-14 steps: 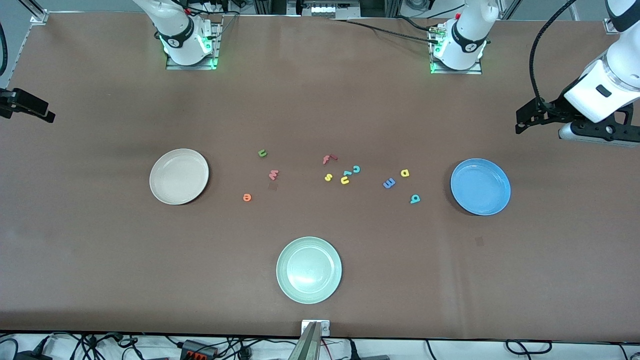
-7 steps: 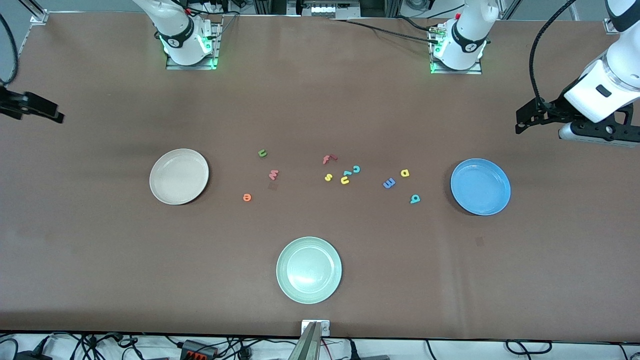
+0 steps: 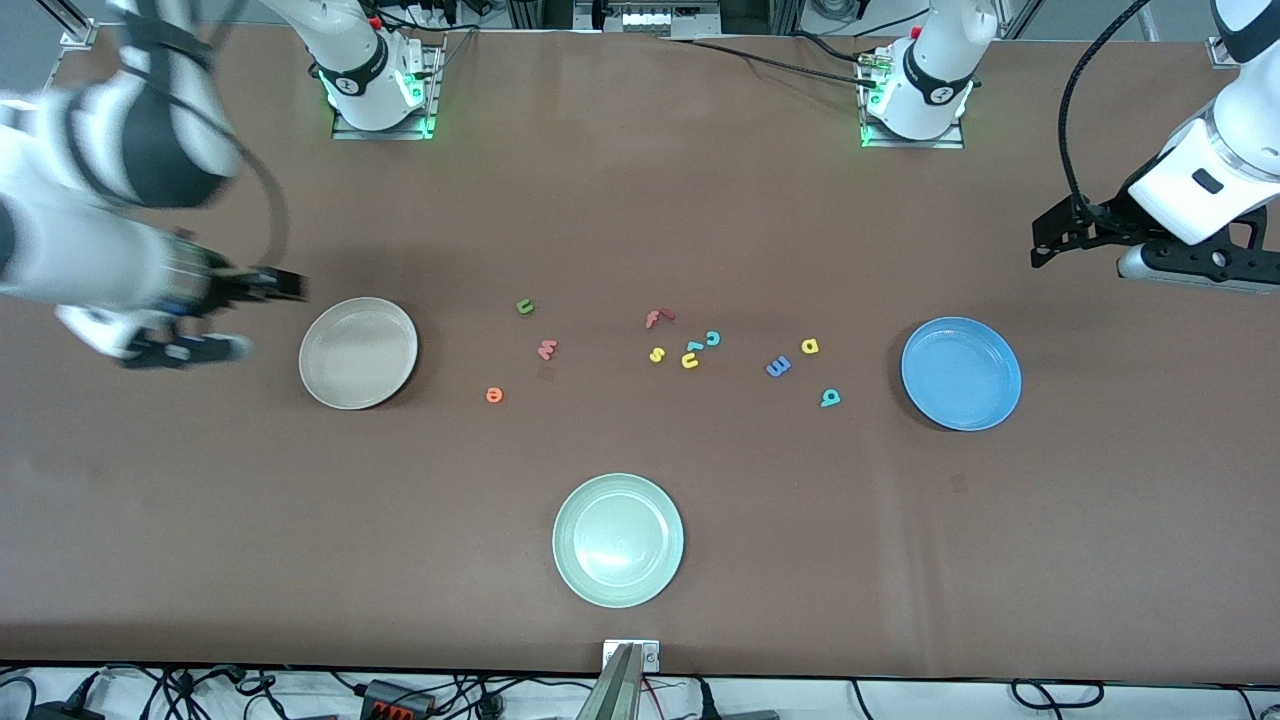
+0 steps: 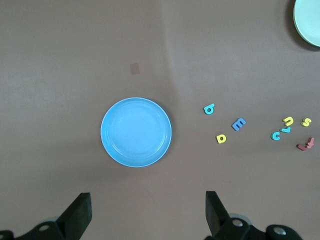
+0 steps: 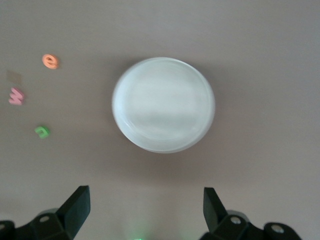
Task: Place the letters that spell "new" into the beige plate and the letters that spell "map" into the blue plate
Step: 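Grasp the orange e with the right gripper while the left gripper reaches letters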
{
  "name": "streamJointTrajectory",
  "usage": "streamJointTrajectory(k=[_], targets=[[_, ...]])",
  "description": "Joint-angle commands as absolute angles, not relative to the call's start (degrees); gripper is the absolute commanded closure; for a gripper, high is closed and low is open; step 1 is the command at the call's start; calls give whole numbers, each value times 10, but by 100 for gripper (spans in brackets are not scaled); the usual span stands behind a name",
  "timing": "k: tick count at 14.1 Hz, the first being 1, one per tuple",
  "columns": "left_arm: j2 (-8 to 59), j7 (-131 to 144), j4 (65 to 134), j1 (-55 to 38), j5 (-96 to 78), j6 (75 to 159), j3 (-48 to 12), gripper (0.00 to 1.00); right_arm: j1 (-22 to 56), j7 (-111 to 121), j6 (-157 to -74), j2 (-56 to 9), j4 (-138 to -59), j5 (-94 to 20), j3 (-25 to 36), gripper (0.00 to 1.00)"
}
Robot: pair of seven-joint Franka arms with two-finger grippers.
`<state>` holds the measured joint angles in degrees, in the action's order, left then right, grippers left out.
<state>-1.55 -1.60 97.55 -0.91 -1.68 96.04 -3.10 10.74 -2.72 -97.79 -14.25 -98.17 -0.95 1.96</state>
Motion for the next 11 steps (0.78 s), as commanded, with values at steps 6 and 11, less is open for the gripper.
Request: streamJointTrajectory(k=[6, 11], targets=[[-6, -25, 969, -11, -18, 920, -30, 0, 219, -229, -1171, -267, -984, -15, 23, 0], [70, -23, 969, -13, -19, 883, -46, 0, 267, -286, -1265, -341, -962, -15, 22, 0]])
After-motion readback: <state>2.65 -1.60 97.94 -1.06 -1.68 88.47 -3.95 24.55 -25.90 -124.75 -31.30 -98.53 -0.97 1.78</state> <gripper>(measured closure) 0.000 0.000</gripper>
